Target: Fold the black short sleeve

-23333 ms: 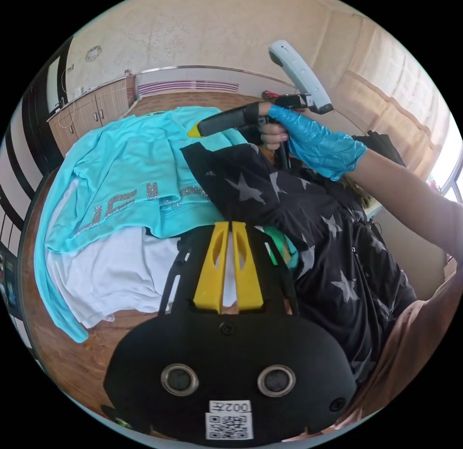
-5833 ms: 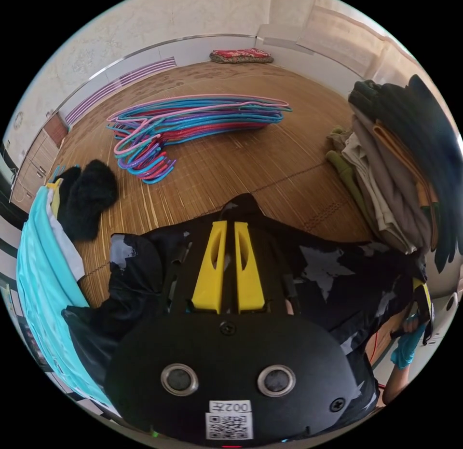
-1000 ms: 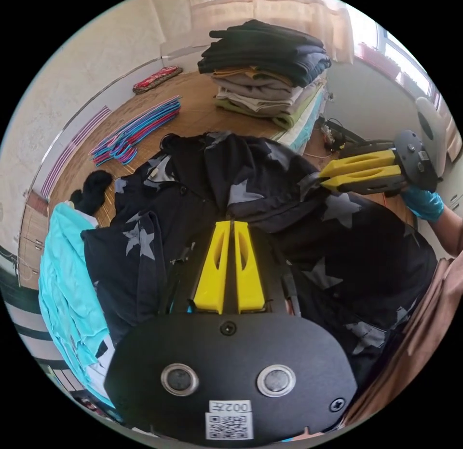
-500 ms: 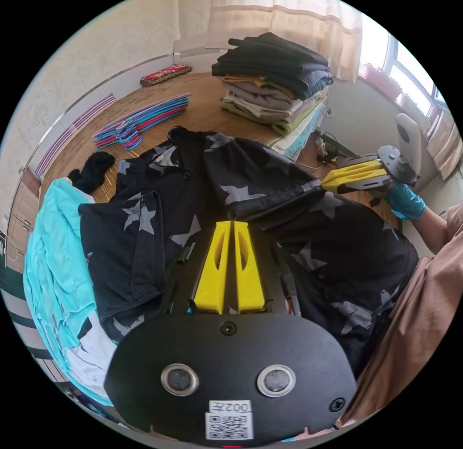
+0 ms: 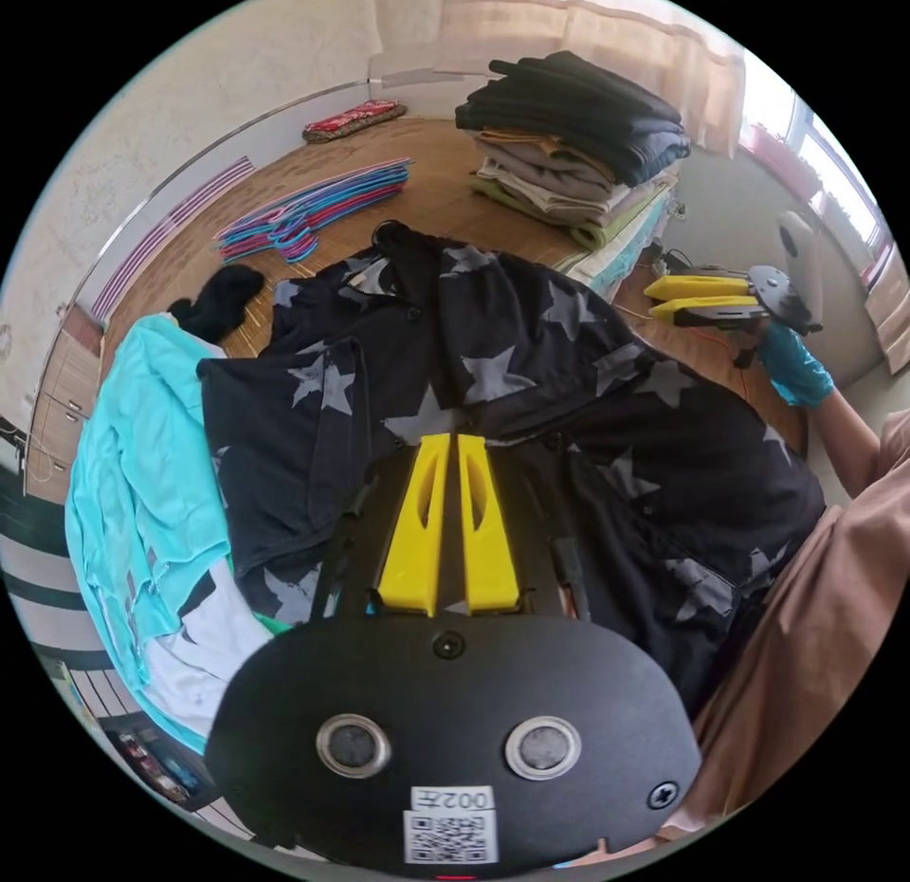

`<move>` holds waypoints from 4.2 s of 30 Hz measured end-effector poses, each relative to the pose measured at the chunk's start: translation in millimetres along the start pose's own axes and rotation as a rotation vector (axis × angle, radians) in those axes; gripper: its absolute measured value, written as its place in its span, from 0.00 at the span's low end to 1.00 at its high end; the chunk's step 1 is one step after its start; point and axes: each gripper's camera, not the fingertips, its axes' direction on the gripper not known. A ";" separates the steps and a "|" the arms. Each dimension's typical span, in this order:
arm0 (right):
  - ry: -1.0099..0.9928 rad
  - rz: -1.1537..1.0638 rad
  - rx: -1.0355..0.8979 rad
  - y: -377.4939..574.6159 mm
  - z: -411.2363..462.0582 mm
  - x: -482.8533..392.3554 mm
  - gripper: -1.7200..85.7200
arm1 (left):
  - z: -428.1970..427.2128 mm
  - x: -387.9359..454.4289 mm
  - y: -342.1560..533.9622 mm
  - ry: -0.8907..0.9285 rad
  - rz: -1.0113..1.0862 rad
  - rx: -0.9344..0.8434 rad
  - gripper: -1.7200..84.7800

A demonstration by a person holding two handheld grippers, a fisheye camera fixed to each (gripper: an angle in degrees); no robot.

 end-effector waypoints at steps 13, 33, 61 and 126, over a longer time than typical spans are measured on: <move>0.096 -0.091 -0.015 -4.0 34.9 4.9 0.09 | 34.8 -35.1 -145.5 0.091 -0.063 0.141 0.04; 0.091 0.134 0.191 12.1 0.2 62.4 0.02 | 62.2 -40.2 -357.0 0.121 -0.021 0.153 0.01; 0.087 0.120 0.128 7.7 40.3 122.6 0.03 | 95.5 -18.5 -496.9 0.164 0.117 -0.013 0.01; 0.108 0.071 0.057 -30.3 8.8 73.8 0.01 | 10.4 -0.3 -408.5 0.083 0.191 -0.047 0.01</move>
